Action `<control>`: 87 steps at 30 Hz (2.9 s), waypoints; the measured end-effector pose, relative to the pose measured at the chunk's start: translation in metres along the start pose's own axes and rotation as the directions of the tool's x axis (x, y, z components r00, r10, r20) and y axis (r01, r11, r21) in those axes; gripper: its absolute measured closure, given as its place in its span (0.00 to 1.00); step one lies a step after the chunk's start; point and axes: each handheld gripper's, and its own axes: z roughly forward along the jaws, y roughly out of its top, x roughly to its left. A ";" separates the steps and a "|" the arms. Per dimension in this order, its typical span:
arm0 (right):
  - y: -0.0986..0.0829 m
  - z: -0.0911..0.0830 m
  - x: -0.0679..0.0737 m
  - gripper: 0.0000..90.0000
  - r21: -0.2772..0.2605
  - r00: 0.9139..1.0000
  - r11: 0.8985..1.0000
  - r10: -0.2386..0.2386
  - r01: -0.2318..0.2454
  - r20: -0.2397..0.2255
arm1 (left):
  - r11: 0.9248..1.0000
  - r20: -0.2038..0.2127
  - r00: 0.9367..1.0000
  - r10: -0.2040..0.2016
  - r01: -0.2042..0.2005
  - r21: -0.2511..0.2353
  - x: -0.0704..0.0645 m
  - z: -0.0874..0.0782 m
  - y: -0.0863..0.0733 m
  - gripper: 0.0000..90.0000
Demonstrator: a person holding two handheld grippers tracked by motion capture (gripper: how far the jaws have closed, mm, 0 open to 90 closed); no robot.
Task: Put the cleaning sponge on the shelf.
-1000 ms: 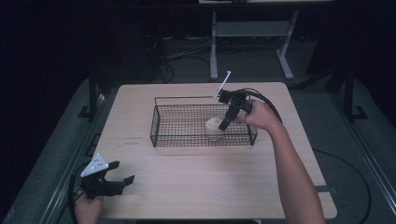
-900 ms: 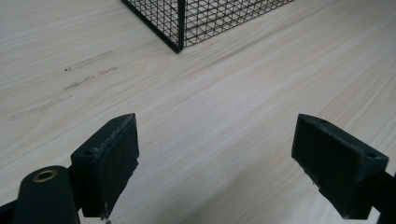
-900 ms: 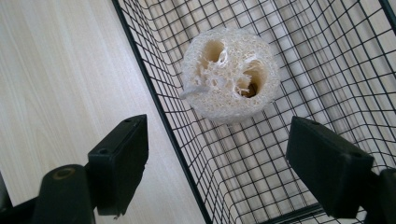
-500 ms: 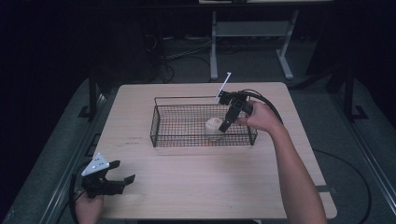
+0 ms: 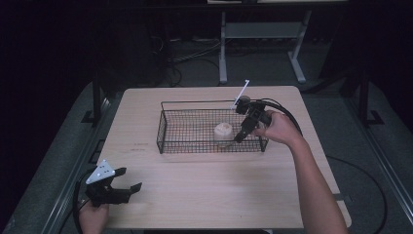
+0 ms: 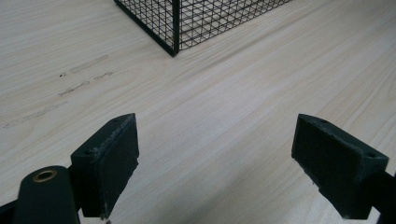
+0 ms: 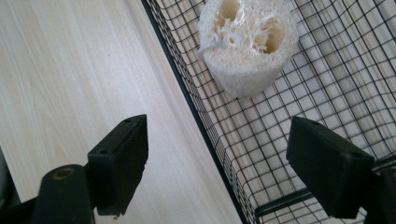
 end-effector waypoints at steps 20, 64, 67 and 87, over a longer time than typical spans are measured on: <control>-0.026 -0.004 0.016 0.24 -0.033 1.000 0.999 -0.012 0.012 0.002 | 1.000 -0.005 1.000 -0.002 0.002 0.000 0.000 -0.001 -0.001 0.15; -0.079 0.002 0.044 0.25 -0.046 1.000 0.999 -0.026 0.027 0.012 | 1.000 -0.011 1.000 0.002 -0.002 0.010 0.000 0.000 -0.001 0.15; -0.083 0.005 0.045 0.25 -0.053 1.000 0.998 -0.026 0.027 0.007 | 1.000 -0.010 1.000 0.003 -0.003 0.011 -0.001 0.000 -0.001 0.15; -0.110 0.019 0.050 0.25 -0.075 1.000 0.997 -0.005 0.004 -0.011 | 1.000 -0.012 1.000 0.004 -0.004 0.014 -0.001 0.000 -0.001 0.15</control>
